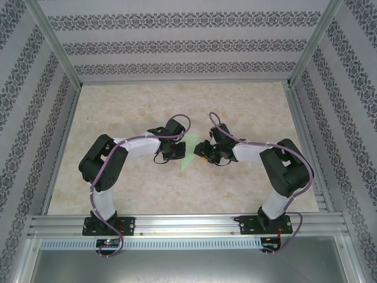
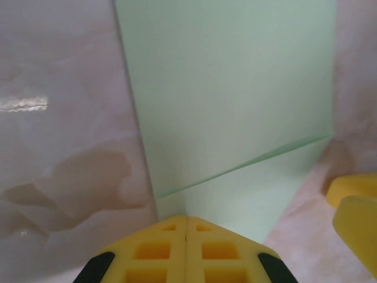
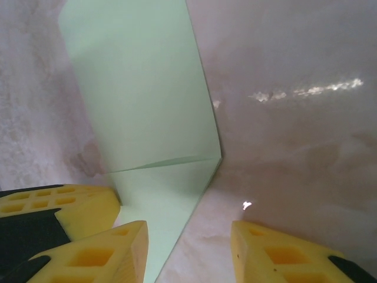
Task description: Fold a paper plane with a square sheet of paper (pick it up from the middle)
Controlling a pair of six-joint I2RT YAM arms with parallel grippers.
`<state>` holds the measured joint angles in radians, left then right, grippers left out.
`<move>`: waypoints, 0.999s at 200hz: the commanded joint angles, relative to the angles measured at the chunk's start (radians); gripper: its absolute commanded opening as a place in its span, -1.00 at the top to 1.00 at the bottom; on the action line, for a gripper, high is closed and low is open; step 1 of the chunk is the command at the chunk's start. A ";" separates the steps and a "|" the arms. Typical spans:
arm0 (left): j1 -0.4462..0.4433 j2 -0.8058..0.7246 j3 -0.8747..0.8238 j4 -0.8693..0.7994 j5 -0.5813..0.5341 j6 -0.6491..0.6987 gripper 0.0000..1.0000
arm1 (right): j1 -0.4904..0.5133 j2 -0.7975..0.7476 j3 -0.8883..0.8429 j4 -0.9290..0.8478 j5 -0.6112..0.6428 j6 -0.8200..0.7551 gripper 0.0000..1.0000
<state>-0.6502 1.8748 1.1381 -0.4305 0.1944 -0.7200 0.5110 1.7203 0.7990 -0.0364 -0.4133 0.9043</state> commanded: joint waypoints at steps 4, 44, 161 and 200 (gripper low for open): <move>-0.009 0.023 0.026 -0.043 -0.058 0.024 1.00 | 0.015 0.022 0.037 0.038 -0.004 0.025 0.19; -0.010 0.022 0.010 -0.035 -0.062 0.023 1.00 | 0.016 0.050 0.064 0.042 -0.017 0.027 0.26; -0.009 0.021 -0.001 -0.034 -0.056 0.022 1.00 | 0.017 0.092 0.080 0.094 -0.046 0.057 0.33; -0.009 0.013 0.000 -0.040 -0.056 0.025 1.00 | 0.016 0.125 0.081 0.156 -0.108 0.076 0.46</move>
<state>-0.6506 1.8801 1.1400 -0.4385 0.1696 -0.7151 0.5171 1.8133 0.8577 0.0532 -0.4671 0.9604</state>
